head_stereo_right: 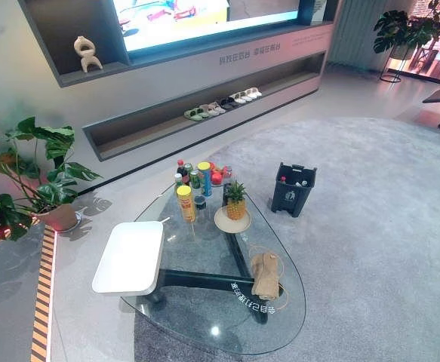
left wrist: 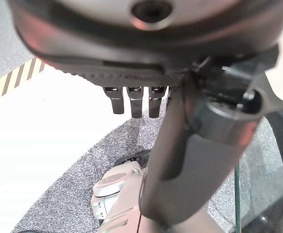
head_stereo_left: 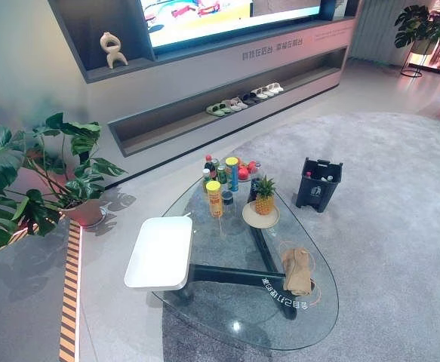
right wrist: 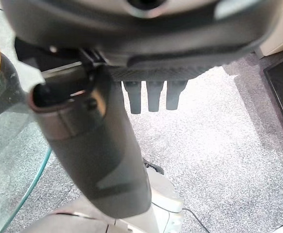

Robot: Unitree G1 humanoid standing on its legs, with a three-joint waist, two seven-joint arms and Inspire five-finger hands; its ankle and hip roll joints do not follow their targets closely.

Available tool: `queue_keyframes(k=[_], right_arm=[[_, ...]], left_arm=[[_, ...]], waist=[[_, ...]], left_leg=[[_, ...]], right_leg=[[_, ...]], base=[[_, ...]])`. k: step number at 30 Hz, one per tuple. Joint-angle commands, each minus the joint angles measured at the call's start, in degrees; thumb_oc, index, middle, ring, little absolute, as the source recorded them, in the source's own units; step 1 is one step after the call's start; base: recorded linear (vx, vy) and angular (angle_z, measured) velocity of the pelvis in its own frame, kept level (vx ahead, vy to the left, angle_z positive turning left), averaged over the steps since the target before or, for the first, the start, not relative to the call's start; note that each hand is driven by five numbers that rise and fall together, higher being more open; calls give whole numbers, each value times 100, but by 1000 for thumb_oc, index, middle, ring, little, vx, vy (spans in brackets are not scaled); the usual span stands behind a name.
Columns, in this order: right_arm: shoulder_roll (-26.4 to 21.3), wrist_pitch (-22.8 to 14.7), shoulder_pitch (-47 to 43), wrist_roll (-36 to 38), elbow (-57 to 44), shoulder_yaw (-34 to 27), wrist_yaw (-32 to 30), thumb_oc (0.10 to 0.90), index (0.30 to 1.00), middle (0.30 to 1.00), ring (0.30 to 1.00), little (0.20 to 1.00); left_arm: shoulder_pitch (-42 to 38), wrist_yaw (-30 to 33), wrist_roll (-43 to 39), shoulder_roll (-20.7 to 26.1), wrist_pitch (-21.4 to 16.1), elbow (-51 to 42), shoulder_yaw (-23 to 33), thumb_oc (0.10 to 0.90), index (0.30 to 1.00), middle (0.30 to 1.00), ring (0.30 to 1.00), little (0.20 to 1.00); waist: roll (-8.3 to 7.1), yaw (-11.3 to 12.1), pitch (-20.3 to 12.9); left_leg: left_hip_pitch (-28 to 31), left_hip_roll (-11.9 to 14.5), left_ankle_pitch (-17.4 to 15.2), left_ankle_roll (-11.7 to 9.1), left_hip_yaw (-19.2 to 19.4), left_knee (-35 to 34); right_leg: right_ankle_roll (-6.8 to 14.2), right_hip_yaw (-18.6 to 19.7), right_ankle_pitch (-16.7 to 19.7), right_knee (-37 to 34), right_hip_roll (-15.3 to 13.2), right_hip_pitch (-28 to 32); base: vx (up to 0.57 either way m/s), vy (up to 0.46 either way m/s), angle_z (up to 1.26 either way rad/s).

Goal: Wipe the table with a cloth and put it in the basket.

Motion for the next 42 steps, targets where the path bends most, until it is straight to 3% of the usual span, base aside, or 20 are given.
queue_keyframes(k=[1,10,16,20,25,28,35,38,42], right_arm=[[-81,4,-279,212,318,-176,-84,800,900,900,900,900],[-176,51,-295,247,192,-143,-103,800,900,900,900,900],[-282,113,-906,426,-12,119,-189,800,900,900,900,900],[-402,92,-1253,613,-157,263,-312,800,900,900,900,900],[-508,99,-1376,796,-289,308,-443,800,900,900,900,900],[-586,85,-1555,971,-366,344,-569,800,900,900,900,900],[-811,-153,-1931,1221,-532,209,-957,800,900,900,900,900],[-883,-202,-2128,1136,-676,232,-1164,800,900,900,900,900],[-880,-196,-2249,999,-774,324,-1261,800,900,900,900,900]], left_arm=[[-491,134,-147,87,-78,327,105,800,900,900,900,900],[-440,225,-375,95,-80,220,46,800,900,900,900,900],[-1030,444,-862,76,-351,-30,-249,800,900,900,900,900],[-1504,620,-1337,332,-488,-207,-201,800,900,900,900,900],[-1867,743,-1778,615,-523,-337,-65,800,900,900,900,900],[-2098,776,-1992,716,-614,-396,-47,800,900,900,900,900],[-2410,812,-2125,800,-717,-549,-76,800,900,900,900,900],[-2507,892,-2119,827,-660,-708,-91,800,900,900,900,900],[-2572,985,-2203,851,-660,-831,-146,800,900,900,900,900]], waist=[[-174,200,183],[-125,200,410],[-9,131,1188],[5,86,1681],[0,119,1902],[23,191,2105],[-43,164,2536],[-86,156,2649],[-86,141,2734]], left_leg=[[269,-333,-761,120,219,30],[-39,-351,-624,115,205,30],[-989,-406,-286,201,178,30],[-1507,-412,-128,194,205,30],[-1753,-457,-58,161,161,30],[-1938,-480,106,129,132,30],[-3143,-610,-170,118,102,1679],[-3842,-555,-418,156,108,2522],[-4343,-457,-672,210,109,3115]], right_leg=[[236,-82,288,22,-84,-462],[260,26,410,22,-71,-774],[187,193,727,22,-11,-1794],[163,247,848,22,46,-2311],[151,146,864,37,17,-2501],[104,5,776,398,-11,-2816],[-9,-63,400,1801,-121,-3877],[-63,34,201,2510,-103,-4541],[-135,146,-11,3052,-22,-5075]], base=[[0,0,0],[4,5,0],[-233,18,-1],[-158,24,-4],[-60,12,-4],[-106,37,-2],[-118,0,-2],[-77,-28,12],[-27,-36,3]])
